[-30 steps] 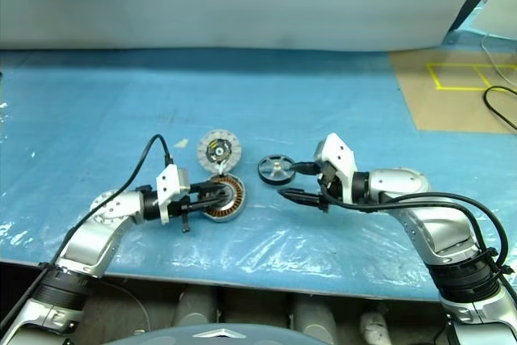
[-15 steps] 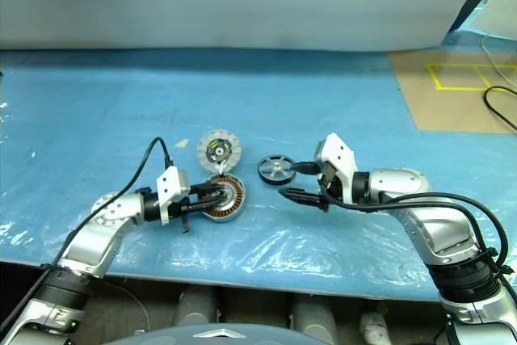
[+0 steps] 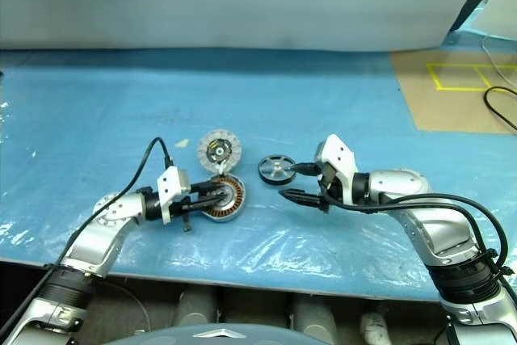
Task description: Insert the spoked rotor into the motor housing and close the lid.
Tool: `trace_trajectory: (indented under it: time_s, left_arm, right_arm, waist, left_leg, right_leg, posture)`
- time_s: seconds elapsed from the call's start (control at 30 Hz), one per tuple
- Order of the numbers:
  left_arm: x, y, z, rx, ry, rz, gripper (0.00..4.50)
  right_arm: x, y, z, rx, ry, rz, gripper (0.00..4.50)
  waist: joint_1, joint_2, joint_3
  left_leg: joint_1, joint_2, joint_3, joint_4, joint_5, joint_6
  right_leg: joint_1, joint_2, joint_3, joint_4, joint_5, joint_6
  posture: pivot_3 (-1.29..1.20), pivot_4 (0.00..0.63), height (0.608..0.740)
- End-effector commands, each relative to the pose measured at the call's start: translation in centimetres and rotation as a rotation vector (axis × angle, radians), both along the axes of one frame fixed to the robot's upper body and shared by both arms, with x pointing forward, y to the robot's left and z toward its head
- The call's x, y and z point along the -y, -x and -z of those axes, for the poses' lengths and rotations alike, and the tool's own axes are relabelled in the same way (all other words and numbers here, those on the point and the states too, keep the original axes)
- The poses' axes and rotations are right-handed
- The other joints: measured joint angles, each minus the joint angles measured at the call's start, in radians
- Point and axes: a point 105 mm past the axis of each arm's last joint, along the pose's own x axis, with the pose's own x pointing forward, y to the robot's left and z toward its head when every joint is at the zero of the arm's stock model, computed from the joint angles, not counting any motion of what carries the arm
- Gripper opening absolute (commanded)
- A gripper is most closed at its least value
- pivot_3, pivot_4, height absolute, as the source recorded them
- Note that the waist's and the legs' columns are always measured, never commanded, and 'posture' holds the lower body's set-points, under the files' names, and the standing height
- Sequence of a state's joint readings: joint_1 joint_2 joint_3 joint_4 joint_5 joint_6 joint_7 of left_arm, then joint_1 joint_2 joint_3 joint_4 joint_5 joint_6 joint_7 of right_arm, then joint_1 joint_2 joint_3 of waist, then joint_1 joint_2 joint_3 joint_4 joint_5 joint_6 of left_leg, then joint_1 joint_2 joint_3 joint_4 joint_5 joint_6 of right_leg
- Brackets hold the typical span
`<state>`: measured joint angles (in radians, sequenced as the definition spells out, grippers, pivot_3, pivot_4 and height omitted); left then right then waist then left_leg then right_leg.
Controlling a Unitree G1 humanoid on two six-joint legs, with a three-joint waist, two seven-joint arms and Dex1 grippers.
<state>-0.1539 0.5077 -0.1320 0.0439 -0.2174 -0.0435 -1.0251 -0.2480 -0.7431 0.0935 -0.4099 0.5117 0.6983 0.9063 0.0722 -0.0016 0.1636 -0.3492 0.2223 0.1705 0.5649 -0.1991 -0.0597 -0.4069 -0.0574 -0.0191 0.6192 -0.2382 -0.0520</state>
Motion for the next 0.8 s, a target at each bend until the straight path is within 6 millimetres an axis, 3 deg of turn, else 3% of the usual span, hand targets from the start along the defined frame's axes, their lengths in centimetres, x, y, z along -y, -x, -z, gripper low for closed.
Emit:
trace_trajectory:
  time_s: [0.03, 0.13, 0.3, 0.47, 0.67, 0.8]
  left_arm:
    - [-0.1, 0.7, 0.7, -0.036, -0.022, 0.032, 1.40]
    - [-0.4, 0.4, 0.6, -0.036, -0.009, -0.004, 2.34]
    - [-0.8, 0.1, -0.1, -0.031, 0.006, -0.014, 2.34]
    - [-1.3, -0.7, -3.1, 0.009, 0.124, -0.072, 2.34]
    - [-1.9, 0.0, -6.2, 0.002, 0.234, -0.070, 2.34]
    - [-2.7, 1.3, -7.2, -0.041, 0.300, -0.072, 2.34]
  right_arm:
    - [-0.5, 0.2, -0.7, 0.044, -0.003, -0.023, 3.23]
    - [-0.5, 0.2, -0.7, 0.045, -0.002, -0.023, 3.23]
    - [-0.5, 0.1, -0.7, 0.045, -0.004, -0.018, 3.23]
    - [-0.5, 0.2, -0.7, 0.048, -0.003, -0.022, 3.23]
    - [-0.8, -0.1, -1.3, 0.050, -0.024, -0.043, 3.23]
    - [-1.2, -0.2, -1.3, 0.042, -0.024, -0.080, 3.23]
  waist:
    - [0.000, 0.000, 0.000]
    - [0.000, 0.000, 0.000]
    - [0.000, 0.000, 0.000]
    - [0.000, 0.000, 0.000]
    - [-0.001, 0.000, 0.000]
    - [-0.005, 0.000, 0.000]
  left_leg:
    - [0.000, 0.000, 0.000, 0.000, 0.000, 0.000]
    - [0.000, 0.000, 0.000, 0.000, 0.000, 0.000]
    - [0.000, 0.000, 0.000, 0.000, 0.000, 0.000]
    - [0.000, 0.000, 0.000, 0.000, 0.000, 0.000]
    - [0.000, 0.000, 0.000, 0.000, 0.000, 0.000]
    - [0.000, 0.000, 0.000, 0.000, 0.000, 0.000]
  right_leg:
    - [0.000, 0.000, 0.000, 0.000, 0.000, 0.000]
    - [0.000, 0.000, 0.000, 0.000, 0.000, 0.000]
    - [0.000, 0.000, 0.000, 0.000, 0.000, 0.000]
    - [0.000, 0.000, 0.000, 0.000, 0.000, 0.000]
    - [-0.001, 0.000, 0.000, 0.000, 0.000, 0.000]
    - [-0.001, 0.000, 0.000, 0.000, 0.000, 0.000]
  posture:
    - [0.00, 0.150, 0.740]
    - [0.00, 0.150, 0.740]
    - [0.00, 0.150, 0.740]
    - [0.00, 0.150, 0.740]
    - [0.00, 0.150, 0.740]
    - [0.00, 0.150, 0.740]
